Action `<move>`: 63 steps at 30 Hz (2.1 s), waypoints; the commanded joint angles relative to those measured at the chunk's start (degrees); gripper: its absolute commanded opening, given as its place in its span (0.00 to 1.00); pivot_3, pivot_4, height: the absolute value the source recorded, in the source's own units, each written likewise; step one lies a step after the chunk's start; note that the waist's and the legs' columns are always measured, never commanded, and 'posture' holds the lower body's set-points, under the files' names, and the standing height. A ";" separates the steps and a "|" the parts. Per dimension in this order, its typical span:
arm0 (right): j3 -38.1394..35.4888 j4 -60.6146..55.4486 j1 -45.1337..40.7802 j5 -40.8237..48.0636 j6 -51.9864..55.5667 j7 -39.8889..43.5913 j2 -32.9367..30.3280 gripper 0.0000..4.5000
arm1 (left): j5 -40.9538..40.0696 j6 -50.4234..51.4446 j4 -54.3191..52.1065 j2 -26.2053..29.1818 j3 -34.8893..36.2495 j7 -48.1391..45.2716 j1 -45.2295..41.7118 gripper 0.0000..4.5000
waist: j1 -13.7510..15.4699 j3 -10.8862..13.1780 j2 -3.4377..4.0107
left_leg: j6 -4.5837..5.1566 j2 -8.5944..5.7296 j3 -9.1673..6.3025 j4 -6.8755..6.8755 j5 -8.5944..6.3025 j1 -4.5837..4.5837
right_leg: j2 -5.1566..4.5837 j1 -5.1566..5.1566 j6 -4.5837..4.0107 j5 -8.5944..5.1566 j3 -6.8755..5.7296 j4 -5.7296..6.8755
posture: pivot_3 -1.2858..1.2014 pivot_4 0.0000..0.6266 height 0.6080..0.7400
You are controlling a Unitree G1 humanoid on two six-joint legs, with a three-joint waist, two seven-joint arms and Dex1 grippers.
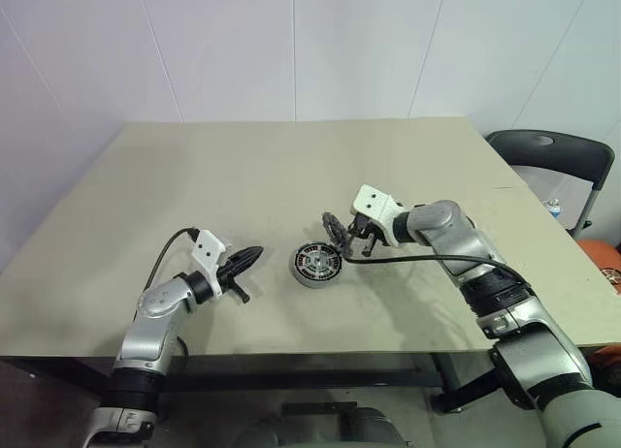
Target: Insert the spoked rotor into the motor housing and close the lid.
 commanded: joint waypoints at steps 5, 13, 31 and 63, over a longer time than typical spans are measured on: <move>-3.80 -4.20 -1.00 5.95 6.74 1.66 4.30 0.01 | -2.30 0.93 -3.54 1.17 0.86 -1.90 -0.25 0.00 | -0.02 0.03 0.05 | 0.01 0.00 0.00 0.00 0.00 0.00 | 0.00 -0.01 0.00 0.00 0.00 0.02 | 0.52 0.00 1.00; -2.14 -8.96 1.32 9.37 12.16 4.83 4.95 0.01 | -1.73 0.96 -3.44 1.42 0.70 -2.04 -0.43 0.00 | -0.06 0.04 0.06 | 0.01 0.00 0.00 0.00 -0.01 0.02 | 0.01 0.00 0.01 0.00 0.00 0.04 | 0.52 0.00 1.00; -0.24 -6.78 6.84 7.94 10.00 -1.86 7.65 0.28 | -1.53 2.27 -4.98 1.47 0.32 -1.47 -0.42 0.00 | -0.10 0.03 0.06 | 0.01 0.00 0.00 0.01 -0.01 0.06 | 0.01 0.02 0.01 0.00 0.00 0.08 | 0.52 0.00 1.00; -7.03 -3.41 6.43 14.41 14.47 -2.57 12.09 0.68 | -0.07 1.57 -3.66 0.82 -0.66 -1.35 -0.44 0.00 | -0.23 0.00 0.08 | 0.01 0.02 -0.02 0.01 0.00 0.35 | 0.06 0.31 -0.01 0.00 0.00 0.13 | 0.52 0.00 1.00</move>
